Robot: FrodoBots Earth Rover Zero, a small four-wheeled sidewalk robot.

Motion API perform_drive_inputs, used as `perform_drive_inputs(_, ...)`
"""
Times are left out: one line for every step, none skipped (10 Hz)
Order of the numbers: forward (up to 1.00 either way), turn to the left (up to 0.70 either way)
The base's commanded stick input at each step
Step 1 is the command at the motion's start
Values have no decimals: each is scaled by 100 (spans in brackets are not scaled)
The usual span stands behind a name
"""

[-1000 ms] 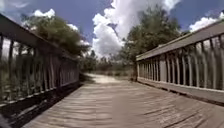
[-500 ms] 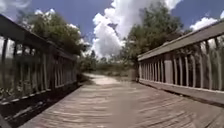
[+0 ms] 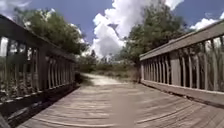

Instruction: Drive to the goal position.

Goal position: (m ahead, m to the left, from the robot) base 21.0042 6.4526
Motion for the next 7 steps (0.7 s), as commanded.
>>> perform_drive_inputs(50, 0)
perform_drive_inputs(50, 0)
perform_drive_inputs(50, 0)
perform_drive_inputs(50, 0)
perform_drive_inputs(50, 0)
perform_drive_inputs(50, 0)
perform_drive_inputs(50, 0)
